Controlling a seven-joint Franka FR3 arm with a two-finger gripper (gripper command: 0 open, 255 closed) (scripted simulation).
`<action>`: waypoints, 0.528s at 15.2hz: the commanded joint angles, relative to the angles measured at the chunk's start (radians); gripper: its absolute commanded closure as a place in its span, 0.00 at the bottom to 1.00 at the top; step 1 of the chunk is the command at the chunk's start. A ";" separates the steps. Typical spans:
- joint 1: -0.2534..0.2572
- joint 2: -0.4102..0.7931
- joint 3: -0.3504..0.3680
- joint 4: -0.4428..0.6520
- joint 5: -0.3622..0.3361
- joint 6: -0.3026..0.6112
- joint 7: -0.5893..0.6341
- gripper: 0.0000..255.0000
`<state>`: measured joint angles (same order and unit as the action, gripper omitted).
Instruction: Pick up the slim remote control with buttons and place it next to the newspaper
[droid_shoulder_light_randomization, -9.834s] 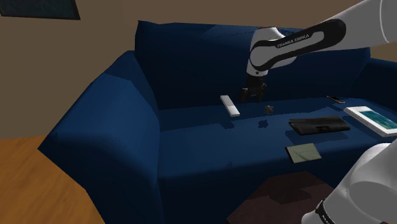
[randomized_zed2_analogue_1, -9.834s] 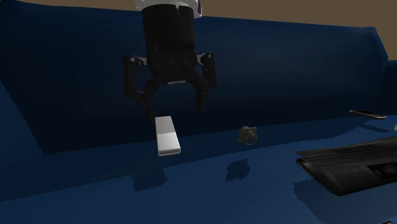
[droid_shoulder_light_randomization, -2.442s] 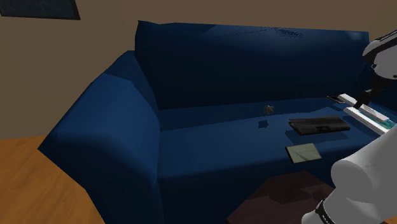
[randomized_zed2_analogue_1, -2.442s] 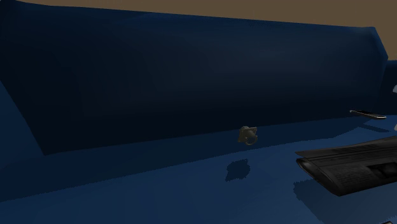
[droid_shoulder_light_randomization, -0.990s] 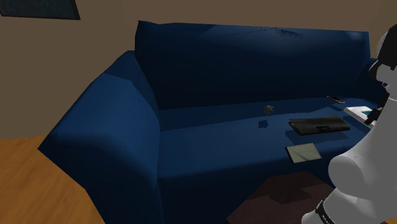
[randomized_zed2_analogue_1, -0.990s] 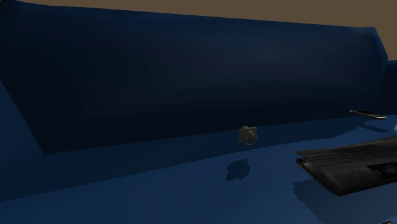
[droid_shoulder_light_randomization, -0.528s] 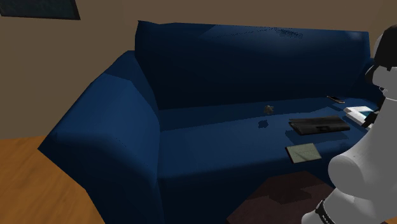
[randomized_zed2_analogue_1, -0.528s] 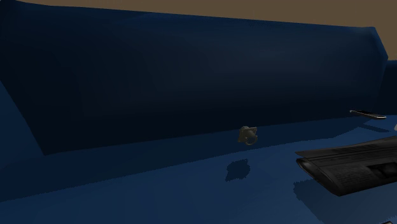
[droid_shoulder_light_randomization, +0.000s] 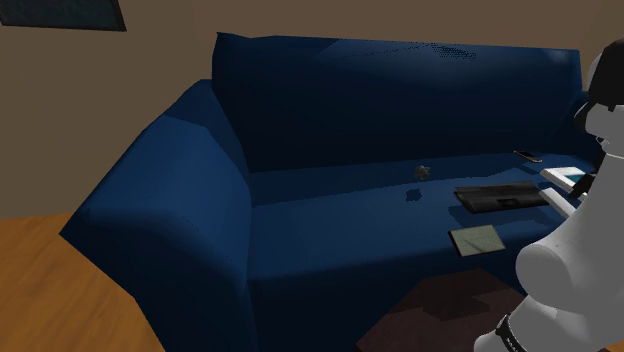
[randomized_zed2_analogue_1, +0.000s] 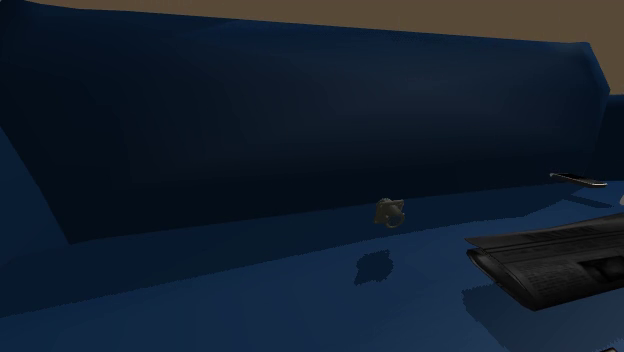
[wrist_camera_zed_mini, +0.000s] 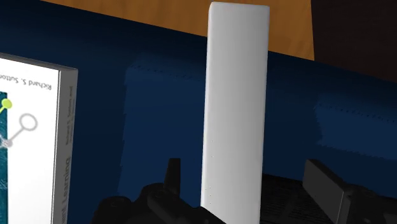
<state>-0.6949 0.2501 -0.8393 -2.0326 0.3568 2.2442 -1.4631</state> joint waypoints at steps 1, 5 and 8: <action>0.000 0.000 0.000 0.000 0.000 0.000 0.000 0.00; 0.033 -0.091 -0.039 0.042 -0.099 -0.095 0.065 0.00; 0.032 -0.091 -0.038 0.042 -0.099 -0.095 0.065 0.00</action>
<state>-0.6636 0.1618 -0.8768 -1.9918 0.2606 2.1524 -1.4003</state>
